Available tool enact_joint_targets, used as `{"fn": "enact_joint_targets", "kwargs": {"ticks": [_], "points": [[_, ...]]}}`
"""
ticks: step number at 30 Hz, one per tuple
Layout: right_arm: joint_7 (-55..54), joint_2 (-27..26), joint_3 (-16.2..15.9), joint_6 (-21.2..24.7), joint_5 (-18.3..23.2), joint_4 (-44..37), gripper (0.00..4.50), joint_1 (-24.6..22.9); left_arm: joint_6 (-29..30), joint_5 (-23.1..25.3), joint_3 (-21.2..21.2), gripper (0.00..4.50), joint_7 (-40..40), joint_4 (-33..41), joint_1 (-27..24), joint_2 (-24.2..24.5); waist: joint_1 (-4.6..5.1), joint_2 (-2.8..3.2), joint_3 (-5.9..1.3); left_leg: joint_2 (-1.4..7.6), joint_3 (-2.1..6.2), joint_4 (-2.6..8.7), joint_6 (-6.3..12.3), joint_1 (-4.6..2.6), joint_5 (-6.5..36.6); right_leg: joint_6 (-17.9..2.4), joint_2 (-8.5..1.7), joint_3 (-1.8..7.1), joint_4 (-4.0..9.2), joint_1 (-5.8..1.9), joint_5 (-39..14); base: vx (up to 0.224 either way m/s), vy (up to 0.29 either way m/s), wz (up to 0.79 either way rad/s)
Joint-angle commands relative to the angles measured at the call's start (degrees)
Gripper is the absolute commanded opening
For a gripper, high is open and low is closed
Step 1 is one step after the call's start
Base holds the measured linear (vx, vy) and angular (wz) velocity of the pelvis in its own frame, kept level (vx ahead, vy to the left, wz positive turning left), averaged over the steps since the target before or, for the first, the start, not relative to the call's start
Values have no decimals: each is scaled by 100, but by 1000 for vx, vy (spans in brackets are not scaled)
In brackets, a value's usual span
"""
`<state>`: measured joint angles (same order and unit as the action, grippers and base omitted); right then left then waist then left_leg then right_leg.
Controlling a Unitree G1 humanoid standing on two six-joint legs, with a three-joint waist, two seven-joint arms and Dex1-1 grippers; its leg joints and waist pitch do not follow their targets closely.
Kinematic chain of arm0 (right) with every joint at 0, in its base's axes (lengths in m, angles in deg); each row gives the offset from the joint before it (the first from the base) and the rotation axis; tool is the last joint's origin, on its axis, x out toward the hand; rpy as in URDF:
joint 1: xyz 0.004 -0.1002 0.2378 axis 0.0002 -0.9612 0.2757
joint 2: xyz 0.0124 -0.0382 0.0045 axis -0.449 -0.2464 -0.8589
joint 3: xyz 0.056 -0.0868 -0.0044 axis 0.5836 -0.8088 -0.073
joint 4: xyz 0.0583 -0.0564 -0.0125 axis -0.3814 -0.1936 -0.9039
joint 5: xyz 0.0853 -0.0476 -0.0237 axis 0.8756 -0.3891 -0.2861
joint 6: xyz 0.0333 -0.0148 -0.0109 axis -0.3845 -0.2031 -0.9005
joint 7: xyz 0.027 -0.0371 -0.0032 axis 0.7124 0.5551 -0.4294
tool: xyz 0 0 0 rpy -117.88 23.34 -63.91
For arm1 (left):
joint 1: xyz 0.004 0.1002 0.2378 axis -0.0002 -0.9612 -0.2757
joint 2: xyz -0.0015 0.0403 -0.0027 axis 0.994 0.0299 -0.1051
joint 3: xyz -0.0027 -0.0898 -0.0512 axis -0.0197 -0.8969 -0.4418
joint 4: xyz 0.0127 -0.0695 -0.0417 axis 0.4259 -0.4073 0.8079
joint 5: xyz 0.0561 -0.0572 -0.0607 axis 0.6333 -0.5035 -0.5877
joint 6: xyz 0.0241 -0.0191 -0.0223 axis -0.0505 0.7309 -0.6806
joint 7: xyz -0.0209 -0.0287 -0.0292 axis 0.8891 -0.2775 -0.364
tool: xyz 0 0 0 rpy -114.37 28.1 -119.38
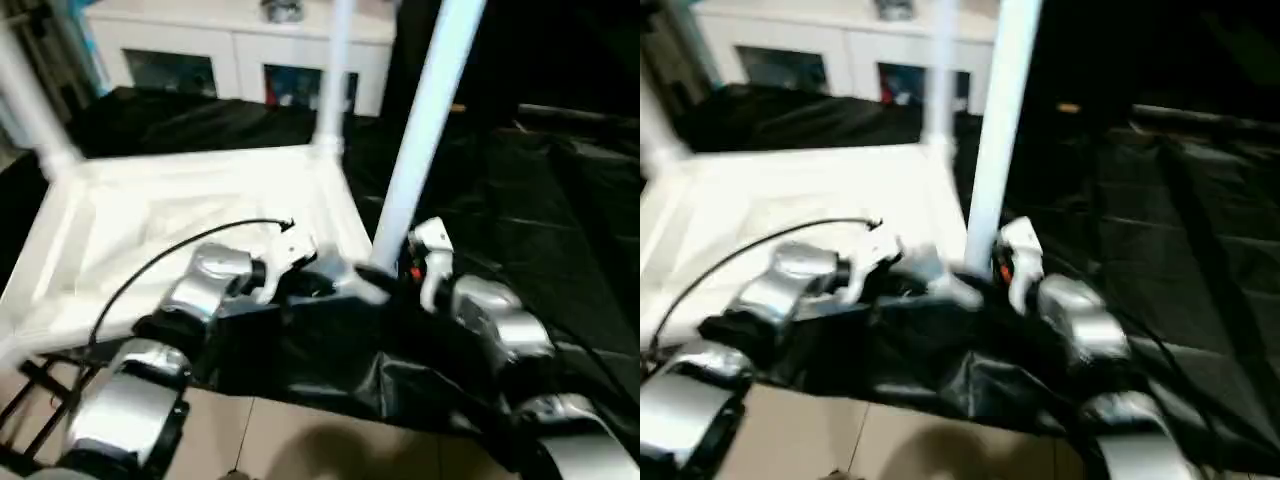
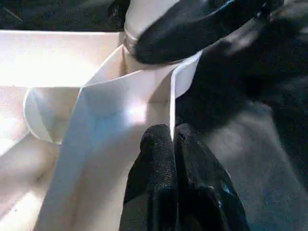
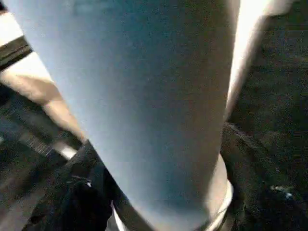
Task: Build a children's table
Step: Rotate leg to tighten
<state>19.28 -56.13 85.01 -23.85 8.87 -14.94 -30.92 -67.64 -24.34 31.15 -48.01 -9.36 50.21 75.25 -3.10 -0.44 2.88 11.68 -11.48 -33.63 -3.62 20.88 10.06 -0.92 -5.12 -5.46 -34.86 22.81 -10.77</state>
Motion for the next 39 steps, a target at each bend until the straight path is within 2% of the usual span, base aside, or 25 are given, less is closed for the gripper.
{"fn": "enact_joint_targets", "kwargs": {"ticks": [1,2,4,6,7,9,13,15,17,19,20,24,25,27,32,33,35,39], "points": [[-428,-245,-143,168,-203,437,270,-53,21,-68,-12,0,211,42,219,-288,16,7,-305,196,147,435,3,-97,1833,-981,-406,319,596,-201,-2323,0,0,0],[-1187,-464,-30,53,-287,706,270,102,176,-23,-19,0,599,-12,298,-466,30,12,-312,198,141,432,-13,-94,1776,-1005,-406,328,585,-194,-2243,0,0,0],[-1439,-535,1,4,-327,806,270,159,230,-10,-21,0,748,-30,326,-532,38,6,-311,192,142,432,-20,-99,1775,-1003,-399,320,591,-198,-2242,0,0,0],[-1589,-677,-124,-272,-480,997,270,274,302,-7,-8,0,925,-30,360,-685,51,20,-316,197,143,436,-3,-81,1727,-1048,-397,322,574,-203,-2091,0,0,0],[-1589,-677,-124,-272,-480,997,270,274,302,-7,-8,0,925,-30,360,-685,53,17,-323,196,138,431,3,-76,1715,-1060,-396,322,562,-209,-2017,0,0,0],[-1510,-759,-136,-384,-477,1099,325,358,288,11,11,0,951,-23,362,-768,57,15,-323,190,131,427,84,-62,1664,-1130,-389,327,544,-224,-1776,0,0,0],[-1403,-752,-70,-395,-376,1147,358,422,281,15,17,0,906,6,342,-770,52,14,-332,190,121,421,165,-59,1581,-1174,-383,327,529,-236,-1619,0,0,0],[-1189,-698,-56,-429,-327,1198,367,488,233,-11,48,0,724,58,298,-715,59,14,-328,188,122,419,191,-53,1641,-1178,-388,324,534,-242,-1694,0,0,0],[-1079,-662,-77,-486,-342,1241,394,516,205,-17,68,0,612,92,271,-682,62,11,-321,192,123,423,199,-52,1641,-1163,-390,327,543,-237,-1734,0,0,0],[-250,-430,-360,-599,-413,1049,394,375,79,-90,143,0,84,273,135,-531,52,12,-334,195,133,420,217,-48,1635,-1176,-399,318,538,-258,-1729,0,0,0],[-69,-388,-409,-614,-415,1004,394,339,60,-101,155,0,-6,305,112,-502,52,11,-345,209,122,408,308,-19,1465,-1255,-396,334,496,-272,-1360,0,0,0],[760,-184,-496,-509,-229,588,394,125,30,-162,177,0,-330,394,30,-367,19,-6,-364,222,94,382,469,-17,1188,-1469,-373,321,421,-300,-733,0,0,0],[1118,-71,-557,-436,-158,412,394,26,13,-191,199,0,-507,441,-9,-295,-12,-3,-361,220,88,376,525,-16,1169,-1484,-369,313,417,-316,-725,0,0,0],[1471,52,-621,-352,-91,252,394,-69,-4,-225,227,0,-716,501,-53,-213,-40,3,-358,232,81,376,526,-28,1202,-1488,-378,317,422,-298,-819,0,0,0],[2187,371,-739,-228,-12,-51,394,-293,38,-231,279,0,-1168,625,-147,18,-66,-12,-332,239,90,405,360,-43,1445,-1357,-391,321,474,-274,-1402,0,0,0],[2399,454,-726,-105,41,-142,380,-346,43,-230,276,0,-1299,660,-174,92,-70,-5,-327,243,97,409,354,-44,1461,-1346,-395,321,479,-277,-1440,0,0,0],[2701,617,-781,103,98,-372,371,-466,71,-246,284,0,-1496,726,-216,219,-98,-8,-337,250,99,409,377,-42,1363,-1330,-394,326,465,-279,-1337,0,0,0],[2864,726,-836,173,89,-533,345,-571,79,-256,304,0,-1657,768,-256,331,-114,-11,-336,243,92,404,379,-40,1274,-1361,-389,324,451,-272,-1206,0,0,0]]}}
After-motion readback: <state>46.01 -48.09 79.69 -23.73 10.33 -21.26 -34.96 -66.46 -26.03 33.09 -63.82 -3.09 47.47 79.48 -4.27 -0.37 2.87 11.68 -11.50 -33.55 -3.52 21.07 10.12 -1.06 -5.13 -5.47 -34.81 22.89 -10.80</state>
